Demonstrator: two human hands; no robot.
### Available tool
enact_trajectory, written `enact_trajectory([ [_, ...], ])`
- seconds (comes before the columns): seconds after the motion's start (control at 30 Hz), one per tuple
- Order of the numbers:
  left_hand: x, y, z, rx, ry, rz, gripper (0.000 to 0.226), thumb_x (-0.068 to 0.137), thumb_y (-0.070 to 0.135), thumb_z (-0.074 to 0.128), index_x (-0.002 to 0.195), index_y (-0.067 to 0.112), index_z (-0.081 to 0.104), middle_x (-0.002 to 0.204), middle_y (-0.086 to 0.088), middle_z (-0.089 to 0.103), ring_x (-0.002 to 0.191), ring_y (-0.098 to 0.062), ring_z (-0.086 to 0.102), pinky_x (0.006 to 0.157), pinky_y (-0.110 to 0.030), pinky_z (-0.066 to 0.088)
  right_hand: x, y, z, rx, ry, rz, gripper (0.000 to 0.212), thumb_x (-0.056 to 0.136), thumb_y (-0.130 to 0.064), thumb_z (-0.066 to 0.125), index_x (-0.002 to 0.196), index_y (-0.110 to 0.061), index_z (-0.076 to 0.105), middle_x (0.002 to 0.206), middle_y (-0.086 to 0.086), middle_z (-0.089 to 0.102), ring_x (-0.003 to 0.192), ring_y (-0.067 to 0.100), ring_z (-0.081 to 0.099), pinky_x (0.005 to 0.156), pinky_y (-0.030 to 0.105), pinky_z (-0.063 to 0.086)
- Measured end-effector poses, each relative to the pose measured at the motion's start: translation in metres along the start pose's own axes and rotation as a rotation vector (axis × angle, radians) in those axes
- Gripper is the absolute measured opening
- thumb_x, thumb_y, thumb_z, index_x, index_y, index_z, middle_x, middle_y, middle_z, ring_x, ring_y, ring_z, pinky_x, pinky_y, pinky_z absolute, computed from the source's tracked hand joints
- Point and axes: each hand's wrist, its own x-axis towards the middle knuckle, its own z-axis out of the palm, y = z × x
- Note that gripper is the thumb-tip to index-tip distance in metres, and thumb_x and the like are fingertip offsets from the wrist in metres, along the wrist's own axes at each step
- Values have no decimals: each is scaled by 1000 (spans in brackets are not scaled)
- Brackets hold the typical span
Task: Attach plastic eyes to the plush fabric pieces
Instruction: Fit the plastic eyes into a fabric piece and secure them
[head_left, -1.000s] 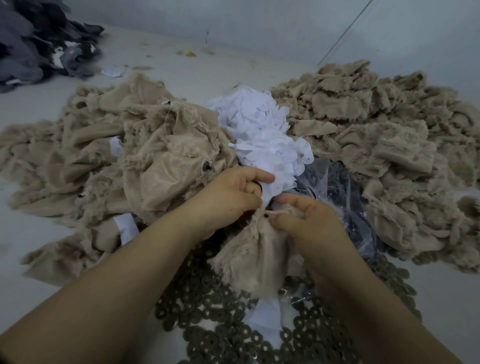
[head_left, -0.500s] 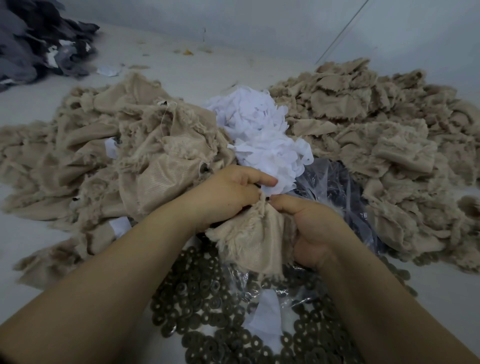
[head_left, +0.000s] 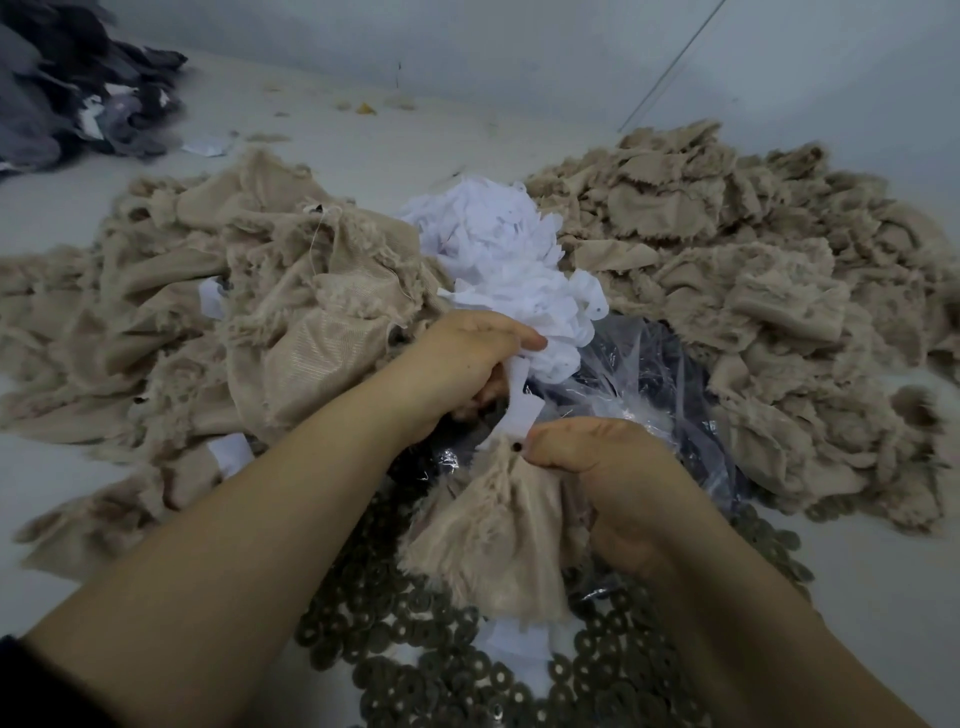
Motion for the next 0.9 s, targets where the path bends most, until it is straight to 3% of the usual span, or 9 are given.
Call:
enact_trajectory([
  [0.3,-4,2,-2,-4,1,9,25,101,13,46,106,14,71,55,-8,46,42,-16,33,40,-23,29,-19,10,-7,-76,-33,33,9,78,3,70,74,0,77,86,29,72,75,32,65,73,40,56],
  [0.43,-19,2,-4,175,-82,82,20,96,10,56,96,16,75,52,-8,51,41,-17,39,43,-26,37,-26,7,-6,-125,-19,-8,6,79,2,70,81,3,76,96,30,72,80,32,63,84,51,56],
  [0.57,-39,-2,-17,335,-340,118,51,83,-10,48,103,29,75,95,-20,68,54,-28,57,54,-40,56,-30,5,-3,-266,-26,-120,14,79,1,73,68,-8,77,69,15,71,66,21,60,63,30,52],
  [0.63,-45,-5,-22,318,-443,84,47,84,-8,51,113,24,70,87,-11,72,53,-23,58,51,-34,54,-32,4,-2,-319,-28,-169,15,77,2,75,67,-9,77,66,10,71,62,18,60,59,23,51],
  [0.7,-49,-7,-23,343,-437,92,34,89,-3,60,114,19,69,83,0,72,55,-13,57,48,-24,48,-33,5,-2,-353,-25,-205,13,76,2,76,69,-8,78,68,3,74,62,20,67,58,20,54],
  [0.8,-49,-8,-24,430,-364,126,15,87,3,71,95,15,75,70,3,71,56,-3,56,55,-17,47,-35,3,-3,-378,-32,-217,10,76,0,77,77,-9,80,77,4,78,77,21,73,62,20,57],
  [0.9,-49,-7,-25,474,-285,127,8,85,6,74,83,14,75,73,-5,72,62,-6,60,61,-22,51,-35,2,-5,-391,-14,-196,14,77,-1,77,73,-14,80,72,5,77,66,15,71,61,21,58],
])
